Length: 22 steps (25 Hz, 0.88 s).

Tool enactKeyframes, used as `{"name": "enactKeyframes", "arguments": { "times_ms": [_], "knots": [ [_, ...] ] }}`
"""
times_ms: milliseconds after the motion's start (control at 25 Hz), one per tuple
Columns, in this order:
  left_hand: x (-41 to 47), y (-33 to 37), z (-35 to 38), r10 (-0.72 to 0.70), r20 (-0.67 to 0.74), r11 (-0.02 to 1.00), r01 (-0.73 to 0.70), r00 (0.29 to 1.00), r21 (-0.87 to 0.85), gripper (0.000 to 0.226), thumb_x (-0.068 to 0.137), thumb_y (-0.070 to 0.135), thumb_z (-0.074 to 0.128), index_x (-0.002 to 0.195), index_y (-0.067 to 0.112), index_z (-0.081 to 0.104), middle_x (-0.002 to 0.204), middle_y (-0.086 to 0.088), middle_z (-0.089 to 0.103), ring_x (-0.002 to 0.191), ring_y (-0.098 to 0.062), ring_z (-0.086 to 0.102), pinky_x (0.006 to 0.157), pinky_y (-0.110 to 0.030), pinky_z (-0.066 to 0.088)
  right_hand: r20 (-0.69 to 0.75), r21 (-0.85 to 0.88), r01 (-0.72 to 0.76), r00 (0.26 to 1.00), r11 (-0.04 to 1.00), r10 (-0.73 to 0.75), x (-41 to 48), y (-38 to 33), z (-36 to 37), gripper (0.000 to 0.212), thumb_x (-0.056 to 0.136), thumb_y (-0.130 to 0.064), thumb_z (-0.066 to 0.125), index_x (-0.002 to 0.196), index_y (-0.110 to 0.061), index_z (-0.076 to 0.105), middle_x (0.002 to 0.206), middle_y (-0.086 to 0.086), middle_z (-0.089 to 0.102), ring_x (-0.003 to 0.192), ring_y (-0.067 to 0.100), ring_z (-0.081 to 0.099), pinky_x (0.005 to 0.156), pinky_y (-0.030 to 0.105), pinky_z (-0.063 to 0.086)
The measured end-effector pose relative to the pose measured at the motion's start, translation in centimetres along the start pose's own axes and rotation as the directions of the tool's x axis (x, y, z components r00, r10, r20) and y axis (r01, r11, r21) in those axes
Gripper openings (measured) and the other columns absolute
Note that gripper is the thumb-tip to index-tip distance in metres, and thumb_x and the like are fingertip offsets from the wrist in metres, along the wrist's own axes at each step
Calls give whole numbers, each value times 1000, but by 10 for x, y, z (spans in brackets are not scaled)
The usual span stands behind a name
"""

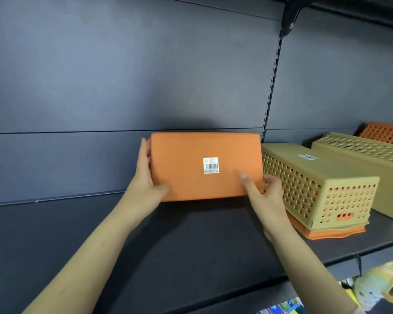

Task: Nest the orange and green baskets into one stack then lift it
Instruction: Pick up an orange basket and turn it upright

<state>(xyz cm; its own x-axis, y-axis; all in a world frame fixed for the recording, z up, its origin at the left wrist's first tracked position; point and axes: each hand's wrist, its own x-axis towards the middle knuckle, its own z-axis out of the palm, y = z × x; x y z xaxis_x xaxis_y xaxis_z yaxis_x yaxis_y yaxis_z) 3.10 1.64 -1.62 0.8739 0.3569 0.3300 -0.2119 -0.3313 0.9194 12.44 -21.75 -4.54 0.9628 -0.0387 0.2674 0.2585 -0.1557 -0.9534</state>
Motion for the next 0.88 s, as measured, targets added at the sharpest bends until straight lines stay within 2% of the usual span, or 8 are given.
{"name": "enactKeyframes", "arguments": {
  "times_ms": [160,280,360,480,560,720,800,880],
  "knots": [
    [-10,6,-3,-54,-154,992,35,987,-123,85,81,46,70,149,47,19,132,11,26,108,8,41,101,-30,34,-37,48,-5,999,999,7,-23,13,14,89,73,-70,66,142,-27,29,144,8,40,129,23,45,103,32,36],
    [-11,-1,-4,-80,-237,981,35,968,-189,53,73,63,67,119,51,43,130,8,37,105,6,47,98,-31,41,-25,-56,38,999,998,-40,-35,19,21,89,75,-80,48,146,-30,28,147,3,39,136,23,40,112,40,30],
    [-11,-6,-2,-110,-265,974,51,958,-221,47,68,72,63,100,44,43,127,5,44,103,-1,51,91,-30,45,-66,-27,25,997,999,-27,-36,20,21,84,69,-87,40,129,-28,37,129,-2,53,124,22,50,105,41,37],
    [-14,-10,1,-98,-309,988,56,946,-141,43,79,67,58,87,29,39,113,0,47,89,-6,48,73,-25,38,-172,52,52,984,997,-42,-40,13,14,68,76,-72,38,112,-15,41,95,-10,54,90,15,55,75,30,39],
    [-14,-14,0,-112,-325,987,66,939,-148,45,78,65,60,83,27,37,112,-3,52,90,-13,53,72,-28,41,-193,99,53,981,994,-33,-41,16,10,77,70,-81,37,111,-16,44,97,-11,54,90,11,55,79,28,43],
    [-15,-15,4,-123,-265,965,53,956,-257,40,76,34,71,101,35,40,122,-4,49,108,-21,60,82,-33,51,-188,264,31,982,964,20,-36,24,10,79,64,-89,53,120,-34,46,130,-12,56,126,13,53,112,44,39],
    [-23,-9,9,-79,-243,976,25,967,-217,62,78,18,69,122,40,31,131,1,38,115,-17,54,86,-33,50,-193,255,65,981,965,-16,-33,25,8,50,82,-66,61,120,-35,47,127,-13,57,119,7,55,110,38,40],
    [-28,-6,12,13,-219,987,-48,976,-153,87,78,23,71,141,46,15,143,11,20,130,-13,39,100,-37,42,-187,275,84,982,958,-33,-33,25,6,47,95,-41,60,135,-25,42,135,-5,56,118,5,55,102,25,43]
  ]
}}
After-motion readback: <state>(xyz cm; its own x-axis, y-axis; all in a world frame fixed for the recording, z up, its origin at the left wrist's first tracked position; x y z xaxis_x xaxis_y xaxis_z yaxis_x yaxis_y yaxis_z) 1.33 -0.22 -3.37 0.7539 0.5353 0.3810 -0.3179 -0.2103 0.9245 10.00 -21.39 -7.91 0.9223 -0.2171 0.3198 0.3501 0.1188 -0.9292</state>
